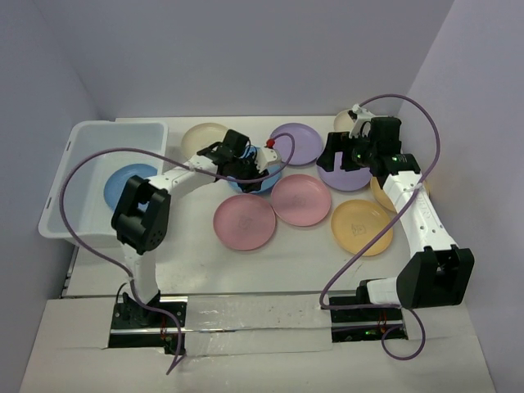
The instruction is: Place the plates into the plastic bin on the countertop
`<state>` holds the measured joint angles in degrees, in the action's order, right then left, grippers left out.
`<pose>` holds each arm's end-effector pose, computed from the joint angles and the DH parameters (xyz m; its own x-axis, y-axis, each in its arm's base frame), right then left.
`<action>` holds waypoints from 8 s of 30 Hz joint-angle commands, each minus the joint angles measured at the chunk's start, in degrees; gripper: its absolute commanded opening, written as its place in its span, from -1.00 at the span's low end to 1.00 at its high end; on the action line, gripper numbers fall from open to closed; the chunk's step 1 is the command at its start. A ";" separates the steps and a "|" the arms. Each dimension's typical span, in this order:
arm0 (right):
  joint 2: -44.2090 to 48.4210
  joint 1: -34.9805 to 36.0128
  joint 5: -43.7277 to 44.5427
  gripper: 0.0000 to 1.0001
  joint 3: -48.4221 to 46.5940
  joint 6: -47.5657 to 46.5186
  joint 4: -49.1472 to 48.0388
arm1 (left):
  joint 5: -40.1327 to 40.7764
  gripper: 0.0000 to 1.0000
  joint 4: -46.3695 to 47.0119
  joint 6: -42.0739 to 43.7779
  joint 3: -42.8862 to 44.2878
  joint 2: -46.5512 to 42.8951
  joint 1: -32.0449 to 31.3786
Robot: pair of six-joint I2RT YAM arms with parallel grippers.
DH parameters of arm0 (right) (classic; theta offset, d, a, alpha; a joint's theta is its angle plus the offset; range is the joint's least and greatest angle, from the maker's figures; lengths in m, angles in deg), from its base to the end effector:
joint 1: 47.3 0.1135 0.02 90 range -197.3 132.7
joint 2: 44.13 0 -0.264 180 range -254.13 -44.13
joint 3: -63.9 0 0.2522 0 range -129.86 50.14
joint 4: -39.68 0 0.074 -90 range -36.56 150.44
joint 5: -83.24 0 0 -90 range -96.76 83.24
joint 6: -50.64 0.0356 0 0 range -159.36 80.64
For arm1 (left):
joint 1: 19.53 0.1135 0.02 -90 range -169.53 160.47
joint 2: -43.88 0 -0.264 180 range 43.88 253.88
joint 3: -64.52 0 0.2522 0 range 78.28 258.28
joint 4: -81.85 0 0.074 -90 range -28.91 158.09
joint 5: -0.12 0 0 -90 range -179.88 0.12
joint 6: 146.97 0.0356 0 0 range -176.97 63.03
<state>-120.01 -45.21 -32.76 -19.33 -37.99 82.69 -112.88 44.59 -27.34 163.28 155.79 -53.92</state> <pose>0.2911 0.0262 0.3400 -0.5917 -0.0001 -0.8061 -0.3747 0.8855 0.2749 0.3488 -0.2556 0.2188 -0.1941 0.6844 -0.7028 0.9450 0.3228 0.0533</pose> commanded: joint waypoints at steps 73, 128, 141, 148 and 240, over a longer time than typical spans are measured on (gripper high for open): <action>-1.77 -0.15 -3.05 1.00 -5.23 -1.45 0.90 | 2.74 -0.42 -6.79 -7.62 -12.73 -23.58 43.93; -2.09 -0.08 -2.41 1.00 -5.35 -1.45 1.62 | 6.22 -1.00 -2.08 1.14 -32.72 -37.30 -14.23; -3.46 -0.07 -3.38 1.00 -7.15 -1.45 2.59 | 2.12 -1.00 -16.33 3.76 -10.69 -49.27 20.49; -3.57 0.02 -3.45 1.00 -7.26 -1.45 2.74 | -12.09 -1.00 -33.35 31.52 -7.13 -40.99 41.58; -4.25 -9.38 -9.01 1.00 -6.53 1.72 2.91 | -4.79 -0.89 1.94 29.99 -6.19 3.16 -13.13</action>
<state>-126.02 -54.13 -40.76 -24.86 -36.62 86.11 -120.99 48.44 4.35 160.74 164.04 -66.88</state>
